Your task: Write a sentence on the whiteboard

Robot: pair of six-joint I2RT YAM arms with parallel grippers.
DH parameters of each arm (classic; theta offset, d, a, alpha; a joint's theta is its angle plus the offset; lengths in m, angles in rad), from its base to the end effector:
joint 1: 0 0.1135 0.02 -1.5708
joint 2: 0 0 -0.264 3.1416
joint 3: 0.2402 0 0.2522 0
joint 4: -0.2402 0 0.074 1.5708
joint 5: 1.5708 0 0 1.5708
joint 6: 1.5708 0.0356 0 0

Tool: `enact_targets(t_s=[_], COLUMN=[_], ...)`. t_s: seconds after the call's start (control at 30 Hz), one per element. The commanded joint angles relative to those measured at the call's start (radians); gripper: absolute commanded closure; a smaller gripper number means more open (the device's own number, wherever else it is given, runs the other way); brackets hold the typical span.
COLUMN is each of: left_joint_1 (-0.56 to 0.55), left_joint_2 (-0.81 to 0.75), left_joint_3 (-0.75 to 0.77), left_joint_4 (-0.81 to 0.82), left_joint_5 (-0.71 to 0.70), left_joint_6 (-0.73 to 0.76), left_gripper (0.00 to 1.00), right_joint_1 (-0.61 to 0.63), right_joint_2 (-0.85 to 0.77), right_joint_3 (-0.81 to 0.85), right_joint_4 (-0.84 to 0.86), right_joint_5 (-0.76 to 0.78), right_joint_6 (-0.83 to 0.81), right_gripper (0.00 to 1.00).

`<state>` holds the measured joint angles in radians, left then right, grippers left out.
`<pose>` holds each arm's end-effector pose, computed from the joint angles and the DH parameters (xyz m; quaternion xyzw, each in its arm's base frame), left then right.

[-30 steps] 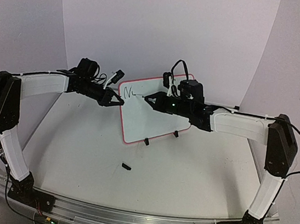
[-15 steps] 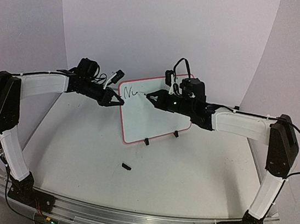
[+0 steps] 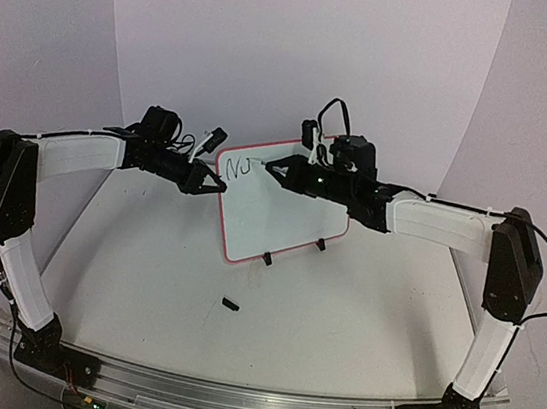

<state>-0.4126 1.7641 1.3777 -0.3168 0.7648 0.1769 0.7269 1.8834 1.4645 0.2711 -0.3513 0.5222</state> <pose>0.3531 -0.1815 0.2714 0.3946 0.7600 -0.3821 0.3474 0.3323 0.3119 0.3041 -0.1897 0.7302 0.4833 0.4442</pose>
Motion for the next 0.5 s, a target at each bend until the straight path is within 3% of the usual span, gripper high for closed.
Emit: enact_targets(t_s=[0.0, 0.47], left_joint_1=[-0.025, -0.025], left_joint_2=[-0.023, -0.021], left_joint_3=[0.001, 0.001], left_joint_4=[-0.092, -0.092], left_joint_5=[0.013, 0.011], left_joint_6=[0.012, 0.012], left_gripper=[1.00, 1.00], right_joint_1=[-0.004, -0.004], right_joint_2=[0.041, 0.022], right_joint_3=[0.042, -0.040], right_joint_4=[0.030, 0.026], right_joint_5=[-0.027, -0.040], right_joint_6=[0.013, 0.027], right_gripper=[1.00, 1.00])
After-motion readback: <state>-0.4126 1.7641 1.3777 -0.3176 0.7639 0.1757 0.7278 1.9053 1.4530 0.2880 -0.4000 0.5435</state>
